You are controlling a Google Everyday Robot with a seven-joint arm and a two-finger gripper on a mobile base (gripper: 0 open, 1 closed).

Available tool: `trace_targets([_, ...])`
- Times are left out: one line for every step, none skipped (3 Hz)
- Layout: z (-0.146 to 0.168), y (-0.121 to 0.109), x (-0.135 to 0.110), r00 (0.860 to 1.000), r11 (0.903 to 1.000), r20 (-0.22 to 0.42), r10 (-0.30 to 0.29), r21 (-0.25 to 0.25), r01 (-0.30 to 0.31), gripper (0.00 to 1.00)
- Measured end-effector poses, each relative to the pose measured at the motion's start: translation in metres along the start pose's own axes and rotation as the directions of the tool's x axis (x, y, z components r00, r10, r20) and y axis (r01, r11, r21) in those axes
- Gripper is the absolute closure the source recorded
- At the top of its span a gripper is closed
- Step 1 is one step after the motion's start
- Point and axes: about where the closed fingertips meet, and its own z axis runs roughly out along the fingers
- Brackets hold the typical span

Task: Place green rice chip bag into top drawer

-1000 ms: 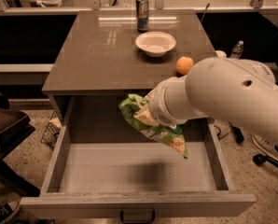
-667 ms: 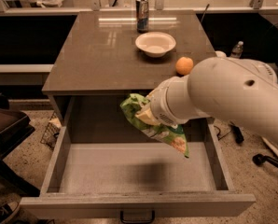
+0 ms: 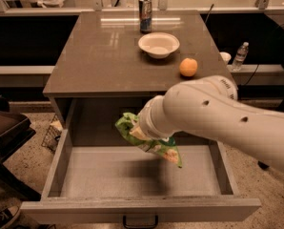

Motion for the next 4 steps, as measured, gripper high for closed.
trace_targets([0.0285,0.0113,0.0131,1.0,0.9998,-0.011,-0.019,-0.004,0.019,1.0])
trace_targets([0.0276,0.0109,0.0123,1.0,0.9997,-0.01,-0.023,0.0,0.023,0.82])
trace_targets([0.0269,0.0112,0.0114,1.0,0.9997,-0.009,-0.025,0.001,0.025,0.59])
trace_targets([0.0262,0.0114,0.0105,1.0,0.9996,-0.009,-0.027,0.002,0.027,0.36])
